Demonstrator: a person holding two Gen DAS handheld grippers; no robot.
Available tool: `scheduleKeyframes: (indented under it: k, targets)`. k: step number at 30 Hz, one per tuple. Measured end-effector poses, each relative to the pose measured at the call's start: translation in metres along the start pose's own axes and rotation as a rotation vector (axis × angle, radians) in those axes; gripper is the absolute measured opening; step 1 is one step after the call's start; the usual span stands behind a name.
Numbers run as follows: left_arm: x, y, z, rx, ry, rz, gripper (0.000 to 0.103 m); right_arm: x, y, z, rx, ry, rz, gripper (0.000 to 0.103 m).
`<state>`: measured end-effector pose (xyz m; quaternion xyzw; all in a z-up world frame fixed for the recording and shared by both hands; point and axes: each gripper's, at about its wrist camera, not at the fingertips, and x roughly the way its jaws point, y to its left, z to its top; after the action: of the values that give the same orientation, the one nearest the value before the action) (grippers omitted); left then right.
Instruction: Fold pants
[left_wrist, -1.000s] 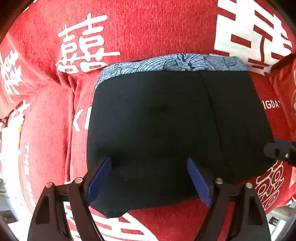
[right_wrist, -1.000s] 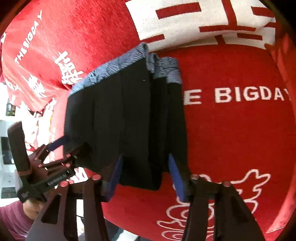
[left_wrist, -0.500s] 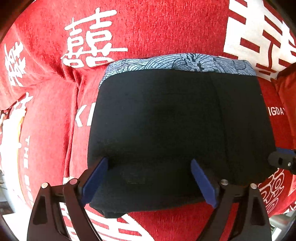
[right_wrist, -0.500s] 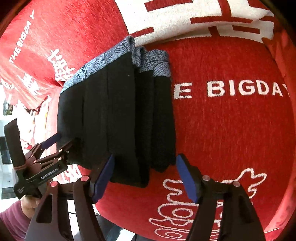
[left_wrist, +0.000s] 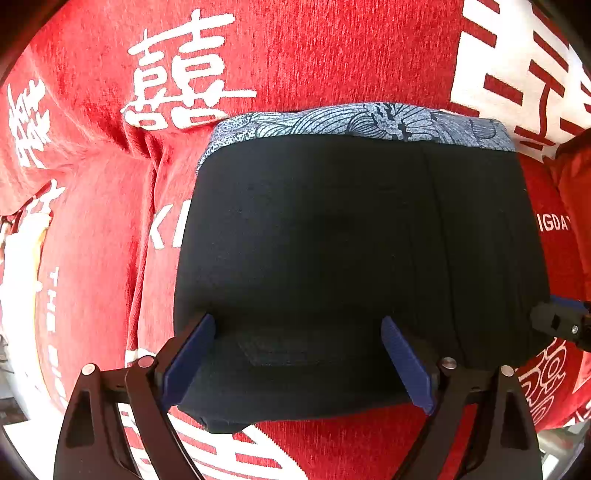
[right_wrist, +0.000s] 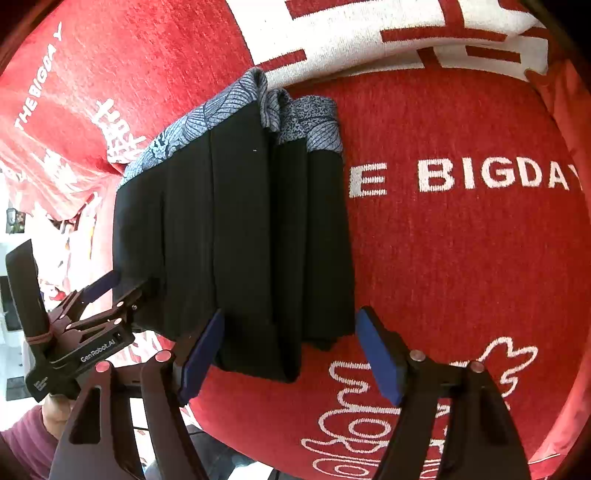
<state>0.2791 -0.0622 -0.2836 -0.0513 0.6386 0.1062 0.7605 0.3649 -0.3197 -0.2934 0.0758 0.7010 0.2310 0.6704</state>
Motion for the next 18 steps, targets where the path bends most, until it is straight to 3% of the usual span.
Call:
scheduleKeyframes:
  k: [2,18]
  targets:
    - [0.003,0.003,0.002,-0.014,0.010,0.005,0.102,0.000,-0.001,-0.001,0.007,0.000,0.004,0.077]
    - [0.008,0.005,0.001,-0.008,0.007,-0.022,0.102,-0.007,-0.012,-0.006,0.049,-0.018,0.063,0.078]
